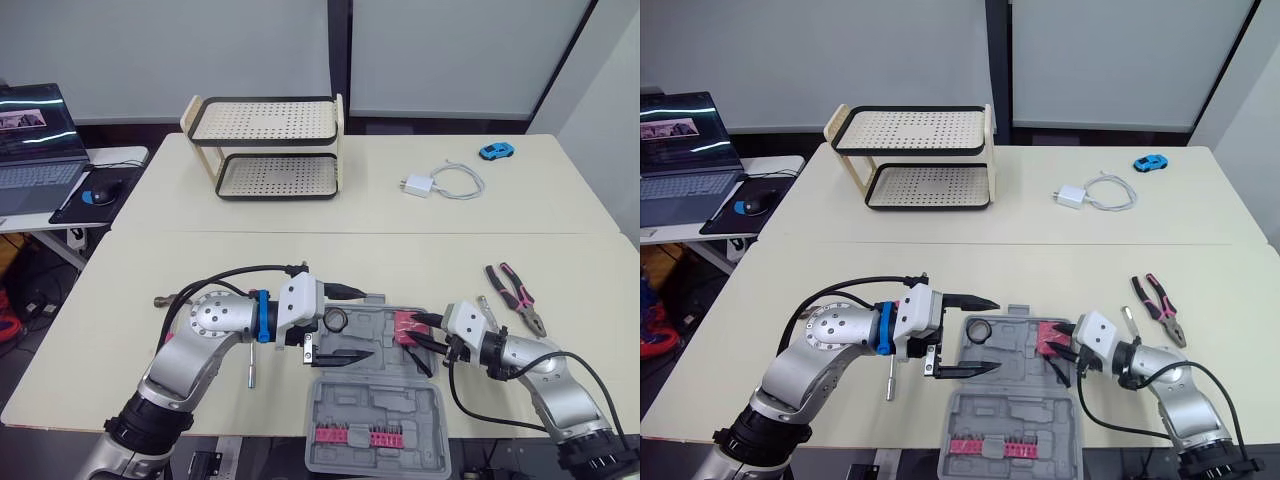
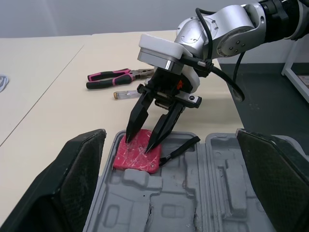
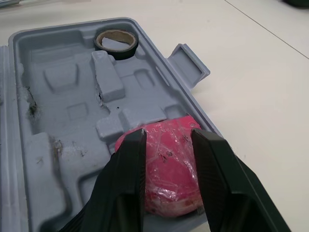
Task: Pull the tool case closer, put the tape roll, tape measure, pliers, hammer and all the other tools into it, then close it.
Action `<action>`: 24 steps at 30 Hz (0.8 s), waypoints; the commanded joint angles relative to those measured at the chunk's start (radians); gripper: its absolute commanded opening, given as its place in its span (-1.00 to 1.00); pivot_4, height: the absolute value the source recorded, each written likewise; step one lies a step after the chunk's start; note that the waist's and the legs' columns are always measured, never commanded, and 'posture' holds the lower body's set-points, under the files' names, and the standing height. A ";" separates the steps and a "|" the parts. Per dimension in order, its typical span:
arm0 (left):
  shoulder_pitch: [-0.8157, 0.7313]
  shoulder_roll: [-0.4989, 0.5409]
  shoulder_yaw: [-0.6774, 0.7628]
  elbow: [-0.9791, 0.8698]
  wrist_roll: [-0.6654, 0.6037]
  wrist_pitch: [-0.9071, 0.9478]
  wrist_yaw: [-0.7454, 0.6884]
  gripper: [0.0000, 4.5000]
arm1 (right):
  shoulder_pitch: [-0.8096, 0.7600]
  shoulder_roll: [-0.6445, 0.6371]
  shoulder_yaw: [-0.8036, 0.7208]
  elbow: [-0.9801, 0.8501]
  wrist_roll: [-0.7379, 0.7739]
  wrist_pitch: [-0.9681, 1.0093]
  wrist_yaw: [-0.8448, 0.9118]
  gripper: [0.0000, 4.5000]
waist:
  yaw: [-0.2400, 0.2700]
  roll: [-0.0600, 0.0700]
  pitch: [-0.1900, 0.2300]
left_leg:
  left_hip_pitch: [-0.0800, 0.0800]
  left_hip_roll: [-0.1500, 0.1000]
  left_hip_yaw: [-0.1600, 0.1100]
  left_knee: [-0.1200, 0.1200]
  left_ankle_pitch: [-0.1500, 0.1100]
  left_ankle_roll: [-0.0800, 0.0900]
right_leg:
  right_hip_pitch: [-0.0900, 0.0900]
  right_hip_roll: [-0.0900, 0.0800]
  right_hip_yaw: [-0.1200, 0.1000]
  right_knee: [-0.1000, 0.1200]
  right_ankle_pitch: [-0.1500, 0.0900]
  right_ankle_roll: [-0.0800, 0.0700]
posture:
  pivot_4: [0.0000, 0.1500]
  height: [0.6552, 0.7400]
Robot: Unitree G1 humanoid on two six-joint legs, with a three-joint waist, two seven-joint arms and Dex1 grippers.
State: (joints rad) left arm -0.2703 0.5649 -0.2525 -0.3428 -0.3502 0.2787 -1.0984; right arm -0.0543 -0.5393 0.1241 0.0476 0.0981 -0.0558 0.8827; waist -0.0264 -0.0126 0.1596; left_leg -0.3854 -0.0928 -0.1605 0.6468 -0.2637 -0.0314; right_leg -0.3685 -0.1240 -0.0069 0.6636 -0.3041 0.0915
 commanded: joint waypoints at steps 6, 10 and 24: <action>0.003 0.020 -0.002 -0.042 0.000 0.002 -0.002 1.00 | 0.025 0.002 0.019 0.105 -0.013 -0.057 -0.015 -0.30 | 0.000 0.000 0.000 | 0.003 0.000 0.000 0.000 0.000 0.000 | 0.003 0.000 0.000 0.000 0.000 0.000 | 1.00 1.00; 0.014 0.024 -0.003 -0.045 -0.002 0.004 -0.001 1.00 | 0.024 0.012 0.019 0.130 -0.012 -0.044 -0.034 -0.30 | 0.000 0.000 -0.001 | 0.005 0.000 0.000 0.000 0.000 0.000 | 0.005 0.000 0.000 0.000 0.000 0.000 | 1.00 1.00; 0.007 0.026 0.005 -0.031 -0.001 0.011 0.000 1.00 | 0.013 0.023 0.016 0.085 0.001 -0.006 -0.041 -0.30 | 0.000 -0.001 -0.002 | 0.006 0.000 0.000 0.000 0.000 0.000 | 0.006 0.001 0.000 0.000 0.000 0.000 | 1.00 1.00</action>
State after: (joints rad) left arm -0.2500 0.5868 -0.2525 -0.3507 -0.3470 0.2963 -1.1009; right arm -0.0510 -0.5153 0.1394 0.1219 0.1024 -0.0914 0.8485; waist -0.0264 -0.0137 0.1581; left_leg -0.3794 -0.0924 -0.1609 0.6466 -0.2640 -0.0311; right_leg -0.3625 -0.1234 -0.0067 0.6632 -0.3041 0.0915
